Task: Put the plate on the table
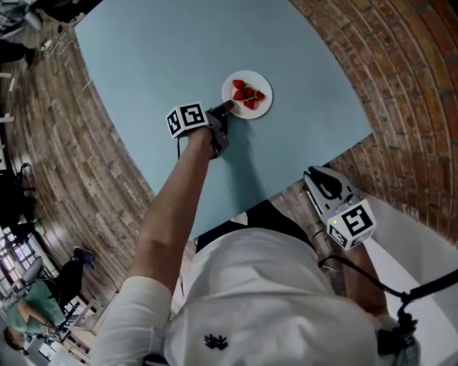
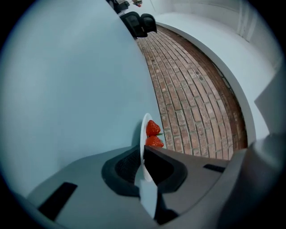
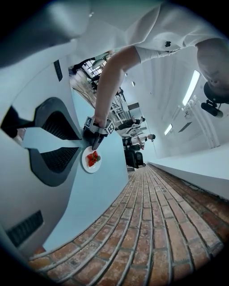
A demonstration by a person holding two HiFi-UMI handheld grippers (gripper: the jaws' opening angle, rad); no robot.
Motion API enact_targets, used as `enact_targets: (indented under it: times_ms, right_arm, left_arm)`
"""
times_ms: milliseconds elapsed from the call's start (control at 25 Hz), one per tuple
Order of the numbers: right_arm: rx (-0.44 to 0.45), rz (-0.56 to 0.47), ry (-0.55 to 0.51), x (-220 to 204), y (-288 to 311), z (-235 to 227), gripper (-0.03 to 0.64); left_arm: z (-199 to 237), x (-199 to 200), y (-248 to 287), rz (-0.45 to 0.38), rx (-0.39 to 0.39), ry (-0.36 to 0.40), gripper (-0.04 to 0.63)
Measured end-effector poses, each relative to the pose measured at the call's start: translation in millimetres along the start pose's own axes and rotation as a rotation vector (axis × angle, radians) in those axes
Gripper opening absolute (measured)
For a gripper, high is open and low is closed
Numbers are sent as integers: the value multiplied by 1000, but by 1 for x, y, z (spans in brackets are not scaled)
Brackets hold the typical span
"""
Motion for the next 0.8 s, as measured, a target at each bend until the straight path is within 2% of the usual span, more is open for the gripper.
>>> enact_targets:
  times_ms: [520, 600, 800]
  right_arm:
    - [73, -10, 5, -3, 8, -5, 55]
    - [79, -6, 8, -2, 9, -6, 55]
    - [85, -9, 0, 0, 10, -10, 55]
  left_arm:
    - [-8, 10, 1, 73, 425, 480, 86]
    - [-6, 12, -1, 79, 471, 523, 89]
    - [1, 12, -1, 92, 519, 568, 99]
Point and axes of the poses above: the fingertips, and each gripper's own axes: y forward along the fingers, z to its left, x out of its top, the point moved 2 cm from there along -y, backward along the fingers, and after that the axes turned 6 degrees about z, right-handed, at the moved point
